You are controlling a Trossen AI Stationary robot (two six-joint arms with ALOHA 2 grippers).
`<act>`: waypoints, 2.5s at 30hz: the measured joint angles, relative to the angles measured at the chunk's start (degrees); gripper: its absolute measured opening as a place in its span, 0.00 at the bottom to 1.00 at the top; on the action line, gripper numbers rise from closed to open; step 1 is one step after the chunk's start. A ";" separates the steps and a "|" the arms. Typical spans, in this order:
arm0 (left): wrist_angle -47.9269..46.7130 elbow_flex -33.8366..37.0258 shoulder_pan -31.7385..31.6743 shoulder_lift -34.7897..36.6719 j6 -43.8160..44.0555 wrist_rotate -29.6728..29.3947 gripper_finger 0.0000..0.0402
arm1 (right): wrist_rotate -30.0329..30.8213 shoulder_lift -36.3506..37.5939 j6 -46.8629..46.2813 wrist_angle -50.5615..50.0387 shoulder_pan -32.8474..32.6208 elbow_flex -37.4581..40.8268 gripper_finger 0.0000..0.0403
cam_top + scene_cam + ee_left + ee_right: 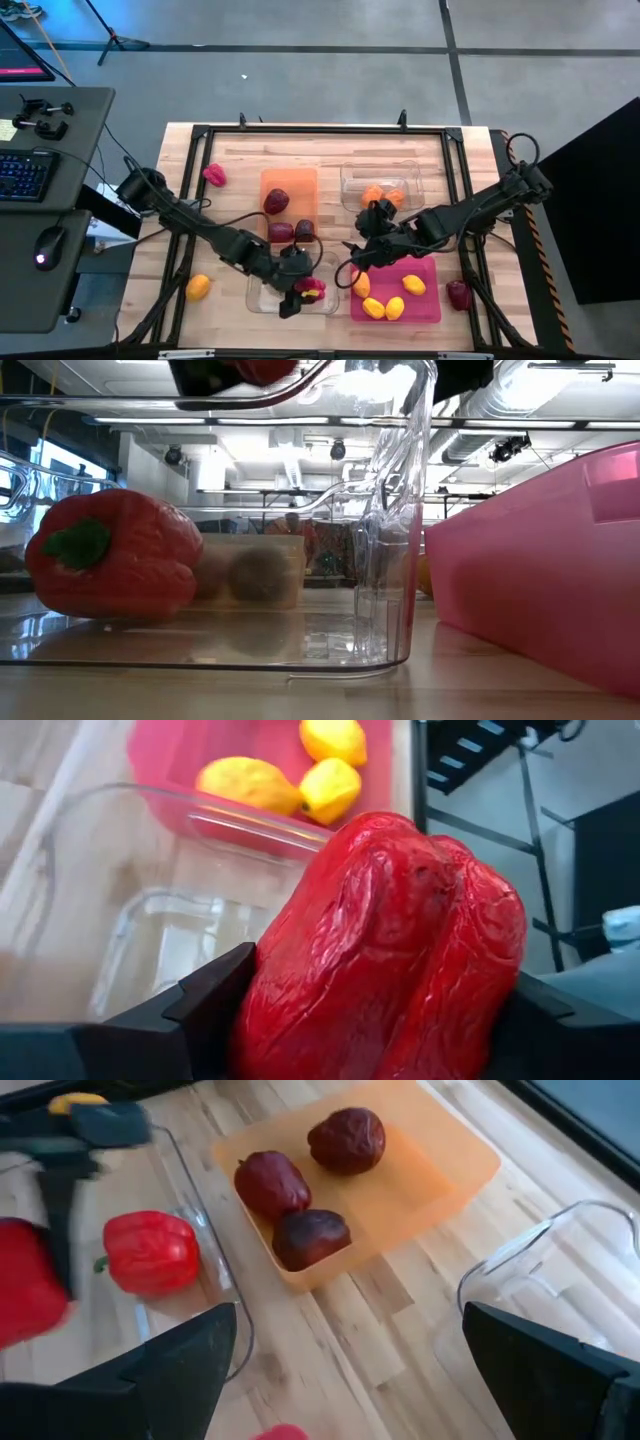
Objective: Sort produce into baskets
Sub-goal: Put the bottom red bell pepper into the bottom transparent bin, then put the red bell pepper into the bottom transparent bin
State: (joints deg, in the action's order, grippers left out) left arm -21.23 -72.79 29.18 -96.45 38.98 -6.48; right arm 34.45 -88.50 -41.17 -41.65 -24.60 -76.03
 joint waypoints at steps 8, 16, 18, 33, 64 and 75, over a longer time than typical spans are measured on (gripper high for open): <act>-0.95 0.00 -2.47 -0.26 -0.37 2.90 0.84 | 1.90 1.32 1.15 -2.99 -0.20 0.00 0.94; -2.99 0.00 -5.75 0.72 0.50 11.19 0.94 | 3.66 1.79 1.18 -5.10 -0.18 0.00 0.94; -3.30 -0.02 -6.58 1.07 5.68 11.74 0.94 | 4.20 2.90 1.35 -4.54 -0.20 0.00 0.94; -39.55 -0.04 -13.03 6.80 2.69 6.74 0.94 | 10.56 11.15 16.07 -4.35 1.25 0.00 0.94; -33.03 36.29 -55.16 36.25 45.54 -26.15 0.94 | -11.40 10.91 24.18 8.64 42.26 0.00 0.94; -37.32 38.34 -55.32 34.67 58.58 -28.58 0.94 | -17.43 10.89 33.32 7.69 45.91 0.00 0.94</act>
State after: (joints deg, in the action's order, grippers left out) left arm -58.56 -34.46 -26.14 -61.78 97.56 -35.06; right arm 17.01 -77.60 -7.85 -33.96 21.31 -76.03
